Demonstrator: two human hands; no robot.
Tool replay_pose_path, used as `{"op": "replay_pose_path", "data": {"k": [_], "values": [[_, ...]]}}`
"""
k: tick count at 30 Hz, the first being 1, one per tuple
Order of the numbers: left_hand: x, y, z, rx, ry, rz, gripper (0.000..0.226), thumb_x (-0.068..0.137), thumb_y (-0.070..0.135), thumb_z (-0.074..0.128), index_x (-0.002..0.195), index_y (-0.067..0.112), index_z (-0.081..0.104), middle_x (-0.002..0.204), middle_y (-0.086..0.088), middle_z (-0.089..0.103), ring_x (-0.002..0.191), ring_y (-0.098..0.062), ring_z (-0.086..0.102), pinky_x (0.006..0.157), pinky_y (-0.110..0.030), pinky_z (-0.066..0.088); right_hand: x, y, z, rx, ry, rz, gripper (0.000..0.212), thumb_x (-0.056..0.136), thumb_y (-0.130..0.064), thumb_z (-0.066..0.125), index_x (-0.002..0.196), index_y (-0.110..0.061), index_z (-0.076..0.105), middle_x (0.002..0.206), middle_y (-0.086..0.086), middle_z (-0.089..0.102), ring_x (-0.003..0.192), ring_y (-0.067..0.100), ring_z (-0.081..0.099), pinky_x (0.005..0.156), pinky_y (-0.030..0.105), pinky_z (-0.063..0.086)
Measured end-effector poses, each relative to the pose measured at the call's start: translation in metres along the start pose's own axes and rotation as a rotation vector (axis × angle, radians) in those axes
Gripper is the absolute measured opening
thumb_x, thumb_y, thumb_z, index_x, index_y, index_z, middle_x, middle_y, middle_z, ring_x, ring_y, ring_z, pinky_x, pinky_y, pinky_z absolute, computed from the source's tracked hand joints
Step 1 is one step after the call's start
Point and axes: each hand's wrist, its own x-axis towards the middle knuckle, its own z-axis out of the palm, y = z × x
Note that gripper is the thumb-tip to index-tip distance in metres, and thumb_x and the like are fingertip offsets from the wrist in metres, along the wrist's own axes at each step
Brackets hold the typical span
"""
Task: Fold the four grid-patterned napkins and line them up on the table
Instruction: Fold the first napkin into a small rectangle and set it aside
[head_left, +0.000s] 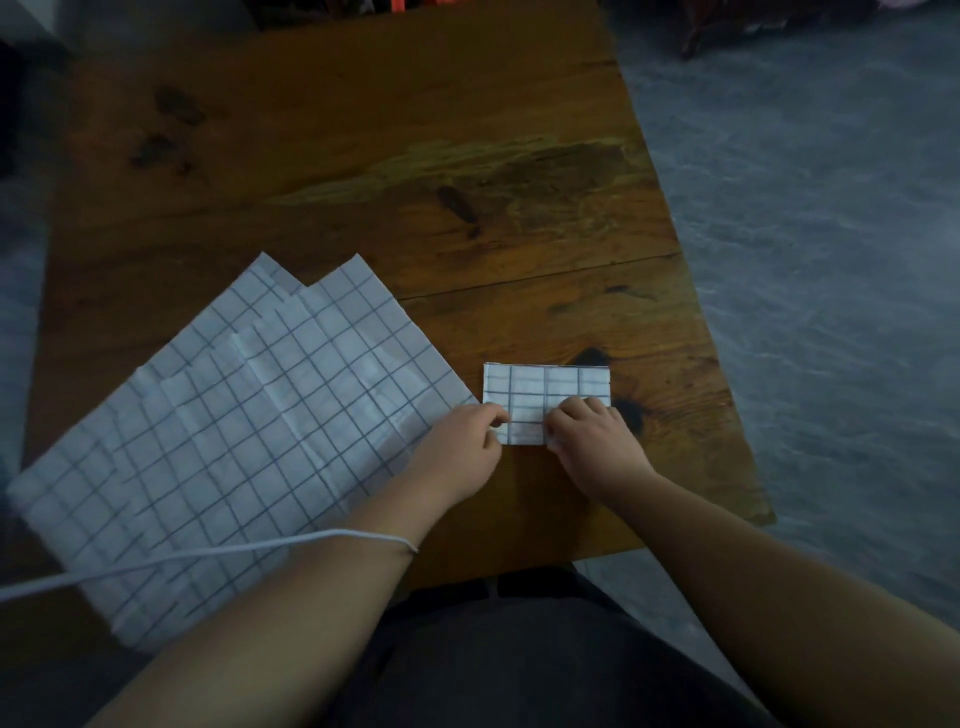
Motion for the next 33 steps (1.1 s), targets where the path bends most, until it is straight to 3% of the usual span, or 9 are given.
{"op": "replay_pose_path", "data": {"k": [4,8,13,16,18,20,23,27,33], "values": [[-0.004,-0.008,-0.007,-0.071,0.033,-0.076,0.031,0.103,0.020,0.049,0.132,0.026,0.058,0.128,0.007,0.060,0.114,-0.004,0.054,0.091,-0.021,0.044,0.001,0.002,-0.003,-0.026,-0.003,-0.034,0.025,0.103,-0.038,0.047,0.125,-0.030,0.056,0.127,-0.007,0.055,0.120,0.020,0.048,0.105,0.039,0.040],[-0.012,-0.017,-0.018,-0.128,0.073,-0.147,0.035,0.101,0.021,0.054,0.135,0.027,0.053,0.129,0.009,0.058,0.112,-0.003,0.050,0.090,-0.023,0.042,0.001,-0.016,-0.017,0.066,-0.001,0.019,0.016,0.104,-0.032,0.046,0.114,-0.029,0.058,0.118,-0.008,0.056,0.112,0.016,0.050,0.098,0.037,0.043],[-0.024,-0.031,-0.031,-0.409,0.080,-0.297,0.058,0.095,0.013,0.063,0.147,0.023,0.040,0.146,-0.001,0.048,0.131,-0.017,0.048,0.102,-0.033,0.045,-0.021,-0.052,-0.049,0.448,0.003,0.210,0.003,0.102,-0.025,0.056,0.099,-0.026,0.055,0.096,-0.011,0.063,0.085,0.011,0.064,0.070,0.031,0.056],[-0.030,-0.028,-0.040,-0.585,-0.040,-0.377,0.070,0.093,0.024,0.069,0.153,0.024,0.034,0.147,-0.001,0.047,0.131,-0.022,0.048,0.106,-0.041,0.045,-0.040,-0.077,-0.064,0.716,0.083,0.301,0.009,0.102,-0.026,0.057,0.094,-0.022,0.056,0.089,-0.001,0.064,0.081,0.016,0.064,0.068,0.033,0.054],[-0.037,-0.019,-0.044,-0.814,-0.129,-0.392,0.063,0.094,0.031,0.068,0.149,0.023,0.038,0.143,-0.001,0.052,0.128,-0.023,0.052,0.106,-0.044,0.045,-0.053,-0.092,-0.071,0.901,0.140,0.374,0.013,0.102,-0.028,0.055,0.094,-0.018,0.056,0.094,0.003,0.062,0.086,0.020,0.061,0.067,0.034,0.053],[-0.047,-0.009,-0.045,-1.060,-0.177,-0.374,0.039,0.097,0.026,0.064,0.133,0.020,0.053,0.133,-0.003,0.060,0.126,-0.025,0.055,0.104,-0.044,0.047,-0.065,-0.103,-0.073,1.077,0.176,0.450,0.014,0.103,-0.029,0.054,0.097,-0.016,0.057,0.100,0.004,0.061,0.089,0.021,0.061,0.065,0.033,0.051],[-0.058,0.005,-0.045,-1.234,-0.195,-0.326,0.027,0.101,0.025,0.056,0.125,0.014,0.061,0.124,-0.009,0.069,0.117,-0.027,0.064,0.105,-0.050,0.048,-0.084,-0.110,-0.073,1.289,0.230,0.545,0.010,0.103,-0.028,0.055,0.106,-0.022,0.061,0.111,0.007,0.066,0.097,0.027,0.066,0.070,0.041,0.057],[-0.068,0.031,-0.048,-1.143,-0.178,-0.263,0.024,0.104,0.026,0.048,0.125,0.019,0.059,0.124,-0.010,0.067,0.114,-0.028,0.064,0.103,-0.053,0.049,-0.115,-0.108,-0.075,1.349,0.317,0.617,0.020,0.102,-0.035,0.056,0.120,-0.029,0.063,0.116,0.000,0.069,0.104,0.022,0.068,0.085,0.046,0.060],[-0.076,0.092,-0.047,-0.922,-0.173,-0.054,0.017,0.102,0.022,0.054,0.114,0.034,0.055,0.121,-0.002,0.064,0.109,-0.022,0.064,0.094,-0.048,0.056,-0.158,-0.079,-0.086,1.222,0.465,0.641,0.010,0.102,-0.029,0.059,0.106,-0.030,0.067,0.105,-0.005,0.072,0.098,0.015,0.069,0.087,0.044,0.060]]}}
